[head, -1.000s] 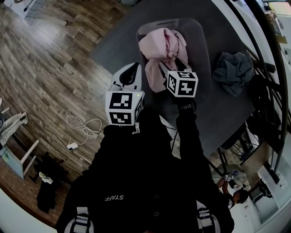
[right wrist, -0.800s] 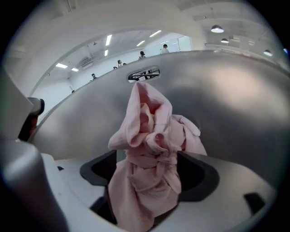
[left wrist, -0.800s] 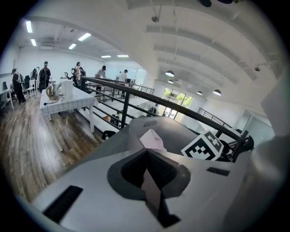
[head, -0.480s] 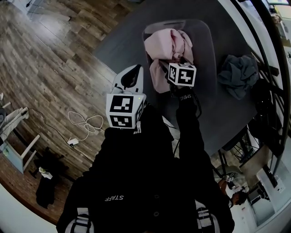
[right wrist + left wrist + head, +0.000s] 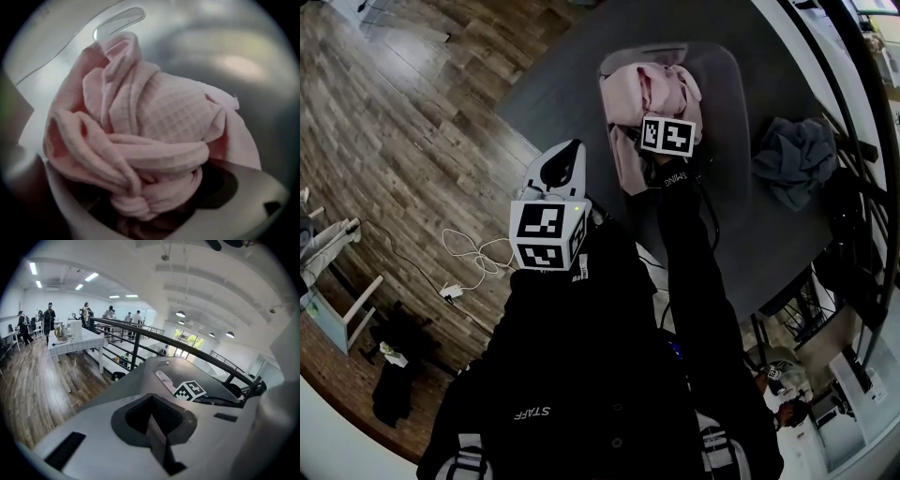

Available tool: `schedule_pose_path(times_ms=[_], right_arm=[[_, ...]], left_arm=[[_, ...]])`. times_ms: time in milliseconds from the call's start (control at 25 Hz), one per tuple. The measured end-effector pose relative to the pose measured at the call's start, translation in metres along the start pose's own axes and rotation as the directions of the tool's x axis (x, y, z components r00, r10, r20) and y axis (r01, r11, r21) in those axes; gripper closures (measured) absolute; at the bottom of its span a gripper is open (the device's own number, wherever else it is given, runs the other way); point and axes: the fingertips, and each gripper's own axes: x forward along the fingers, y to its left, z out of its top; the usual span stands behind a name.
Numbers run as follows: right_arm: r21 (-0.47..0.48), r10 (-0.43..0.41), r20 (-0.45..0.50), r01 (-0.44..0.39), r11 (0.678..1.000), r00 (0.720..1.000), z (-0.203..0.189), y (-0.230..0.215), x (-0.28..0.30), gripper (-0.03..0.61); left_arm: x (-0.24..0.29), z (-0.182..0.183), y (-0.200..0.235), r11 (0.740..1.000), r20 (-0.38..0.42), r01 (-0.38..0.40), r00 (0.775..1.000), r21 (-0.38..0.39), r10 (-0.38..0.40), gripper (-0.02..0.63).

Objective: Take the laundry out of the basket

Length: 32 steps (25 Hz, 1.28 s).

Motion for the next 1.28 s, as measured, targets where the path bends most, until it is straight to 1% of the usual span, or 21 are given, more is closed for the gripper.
schedule_pose_path(times_ms=[160, 200, 280, 320, 360, 520, 640, 800, 960, 1080, 1160, 1280], right_arm=[[-0.020, 0.019, -0.011, -0.019, 1.000, 1.000, 0.000, 0.003, 0.005, 0.051], [-0.021, 0.026, -0.013, -0.026, 0.999, 1.000, -0.001, 0.004, 0.003, 0.083], [-0.019, 0.030, -0.008, -0.031, 0.999, 1.000, 0.000, 0.005, -0.007, 0.187], [-0.025, 0.026, -0.002, -0.026, 0.999, 1.000, 0.003, 0.005, -0.013, 0.219], [-0.041, 0.018, 0.006, -0.018, 0.999, 1.000, 0.007, 0.006, -0.020, 0.235], [-0.127, 0.000, 0.053, 0.007, 0.992, 0.999, 0.013, 0.023, -0.060, 0.242], [-0.156, -0.004, 0.132, 0.025, 0.987, 0.991, 0.027, 0.031, -0.102, 0.242], [-0.182, 0.003, 0.247, 0.044, 0.982, 0.969, 0.042, 0.044, -0.154, 0.242], [-0.209, 0.001, 0.369, 0.082, 0.974, 0.930, 0.050, 0.065, -0.209, 0.242], [-0.224, 0.008, 0.461, 0.108, 0.969, 0.887, 0.054, 0.082, -0.252, 0.242], [-0.225, 0.014, 0.528, 0.124, 0.966, 0.849, 0.055, 0.091, -0.283, 0.242], [-0.222, 0.025, 0.629, 0.148, 0.964, 0.777, 0.055, 0.103, -0.330, 0.242]], left_arm=[[-0.008, -0.002, 0.003, 1.000, -0.005, -0.011, 1.000, -0.001, 0.011, 0.612], [-0.011, -0.002, 0.003, 1.000, -0.003, -0.012, 1.000, -0.004, 0.012, 0.612], [-0.016, 0.001, 0.000, 1.000, 0.009, -0.009, 1.000, -0.003, 0.009, 0.612], [-0.017, 0.004, -0.001, 1.000, 0.023, -0.006, 1.000, -0.001, 0.006, 0.612], [-0.018, 0.009, -0.002, 1.000, 0.039, -0.002, 0.999, 0.001, 0.002, 0.612], [-0.036, 0.023, -0.003, 1.000, 0.070, 0.002, 0.998, 0.008, -0.003, 0.612], [-0.046, 0.034, -0.011, 1.000, 0.105, 0.011, 0.994, 0.016, -0.013, 0.612], [-0.062, 0.046, -0.024, 1.000, 0.155, 0.018, 0.988, 0.025, -0.022, 0.612], [-0.082, 0.055, -0.036, 0.999, 0.199, 0.022, 0.980, 0.035, -0.029, 0.612], [-0.100, 0.068, -0.046, 0.999, 0.241, 0.023, 0.970, 0.049, -0.034, 0.612], [-0.112, 0.077, -0.053, 0.998, 0.272, 0.022, 0.962, 0.060, -0.038, 0.612], [-0.131, 0.090, -0.063, 0.997, 0.317, 0.020, 0.947, 0.078, -0.044, 0.612]])
